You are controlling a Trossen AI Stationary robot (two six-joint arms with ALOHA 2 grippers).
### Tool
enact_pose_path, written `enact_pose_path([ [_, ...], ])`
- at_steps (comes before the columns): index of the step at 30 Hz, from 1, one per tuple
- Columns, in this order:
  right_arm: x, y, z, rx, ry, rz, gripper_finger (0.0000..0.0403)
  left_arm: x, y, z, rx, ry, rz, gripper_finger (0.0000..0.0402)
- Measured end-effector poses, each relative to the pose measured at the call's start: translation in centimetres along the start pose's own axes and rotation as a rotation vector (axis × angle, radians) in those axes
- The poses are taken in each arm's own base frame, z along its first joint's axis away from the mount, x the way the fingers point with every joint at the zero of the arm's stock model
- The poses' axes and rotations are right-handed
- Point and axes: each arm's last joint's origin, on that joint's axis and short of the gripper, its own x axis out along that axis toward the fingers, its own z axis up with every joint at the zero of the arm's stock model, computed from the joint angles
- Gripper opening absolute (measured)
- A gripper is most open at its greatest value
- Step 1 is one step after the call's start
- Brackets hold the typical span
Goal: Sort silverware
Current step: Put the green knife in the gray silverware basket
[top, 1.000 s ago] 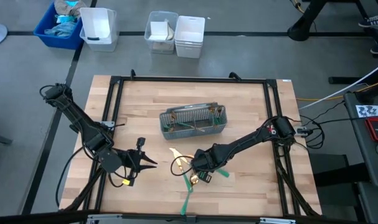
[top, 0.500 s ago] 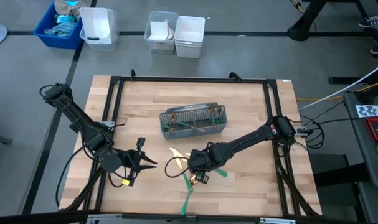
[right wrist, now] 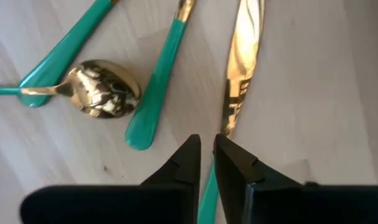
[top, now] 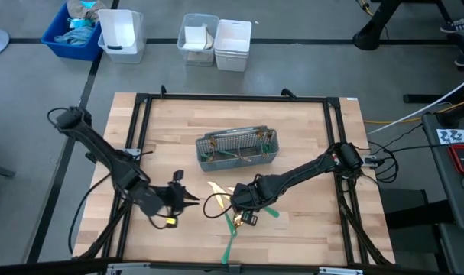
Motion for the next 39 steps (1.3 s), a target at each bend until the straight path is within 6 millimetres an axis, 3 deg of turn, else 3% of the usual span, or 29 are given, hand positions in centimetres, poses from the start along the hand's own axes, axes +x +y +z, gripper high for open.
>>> enact_pose_path([
  [8,-1.0,0.3,-0.3,-0.037,-0.002,0.040,0.0023,6.3,-1.0,-2.0,-0.181,0.032,0.046,0.0045],
  [16,-0.7,0.7,-0.9,-0.062,0.022,0.046,0.0020,9.8,-0.5,-2.8,-0.217,0.073,-0.070,0.0045],
  [28,1.4,-0.8,-1.4,0.024,0.014,-0.040,0.0113,11.7,1.3,-2.9,0.018,0.122,-0.166,0.0034],
  [33,2.0,-1.0,-1.6,0.024,0.005,-0.049,0.0123,12.2,2.5,-2.4,0.085,0.107,-0.221,0.0005],
  [39,2.9,-1.3,-2.1,0.023,0.016,-0.058,0.0124,13.3,4.4,-2.1,0.094,0.088,-0.166,0.0008],
])
